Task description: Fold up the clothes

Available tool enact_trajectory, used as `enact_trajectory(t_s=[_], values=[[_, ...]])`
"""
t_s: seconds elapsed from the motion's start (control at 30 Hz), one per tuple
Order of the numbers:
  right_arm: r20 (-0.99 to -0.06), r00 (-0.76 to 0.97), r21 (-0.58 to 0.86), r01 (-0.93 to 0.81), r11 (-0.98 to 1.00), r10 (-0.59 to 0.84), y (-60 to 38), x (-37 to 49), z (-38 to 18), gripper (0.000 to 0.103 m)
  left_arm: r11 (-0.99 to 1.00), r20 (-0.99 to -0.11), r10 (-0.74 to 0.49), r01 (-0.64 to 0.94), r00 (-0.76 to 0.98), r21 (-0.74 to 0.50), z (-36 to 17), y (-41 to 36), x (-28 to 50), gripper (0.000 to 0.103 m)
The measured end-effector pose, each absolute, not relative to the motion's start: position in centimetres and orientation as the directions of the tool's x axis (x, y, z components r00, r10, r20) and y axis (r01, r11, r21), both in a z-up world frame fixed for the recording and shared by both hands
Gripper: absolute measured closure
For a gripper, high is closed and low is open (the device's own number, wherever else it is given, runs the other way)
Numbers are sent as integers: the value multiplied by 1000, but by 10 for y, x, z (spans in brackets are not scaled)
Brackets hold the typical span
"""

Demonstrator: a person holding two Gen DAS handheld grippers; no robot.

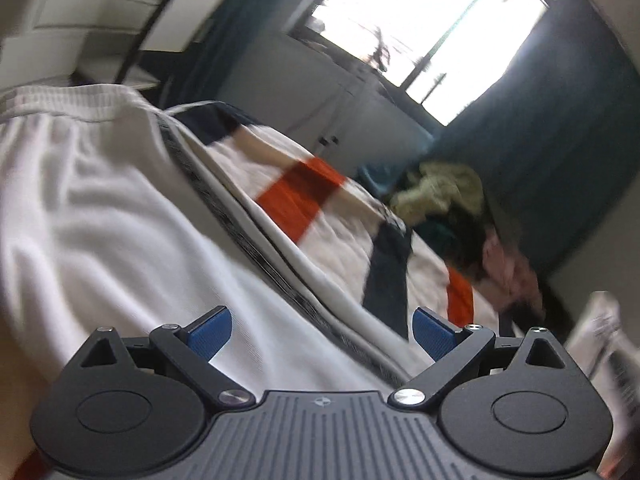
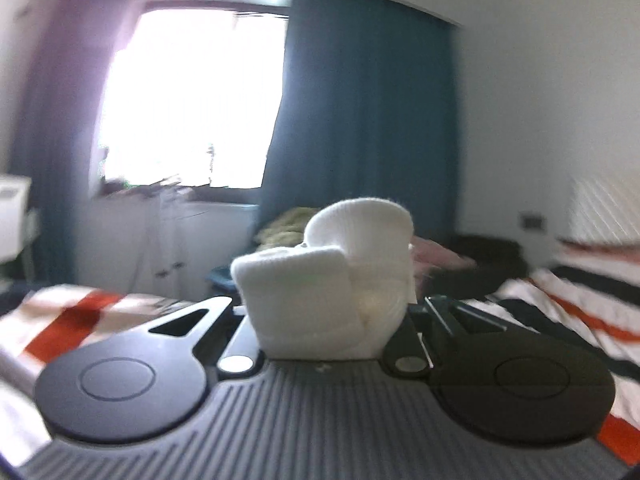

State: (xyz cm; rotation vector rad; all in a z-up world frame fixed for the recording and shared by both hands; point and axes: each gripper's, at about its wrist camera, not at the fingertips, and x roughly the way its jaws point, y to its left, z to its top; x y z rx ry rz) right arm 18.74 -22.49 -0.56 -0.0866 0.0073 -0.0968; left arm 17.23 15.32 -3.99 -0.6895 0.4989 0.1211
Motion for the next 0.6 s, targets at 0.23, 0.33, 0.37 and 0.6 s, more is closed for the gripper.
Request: enact_trajectory(t_s=[0.23,0.33,0.37,0.6], values=[[-259,956,-185,-187,965,136,-122,199,-82,87,598,-434,-208,-237,877,-766,-57,186,176,6],[-314,940,-205,-204,957,133,-110,199,-100,86,592,-434,-261,-212,862,-777,-63,183,183,6],[-312,940,-210,-207,955,135,-110,197,-99,85,596,-436,-277,-202,856,-777,-65,180,185,6],[-458,824,-140,-437,888,334,-104,185,-79,18,621,-449,-386,-133,806,-772,-77,160,200,6]])
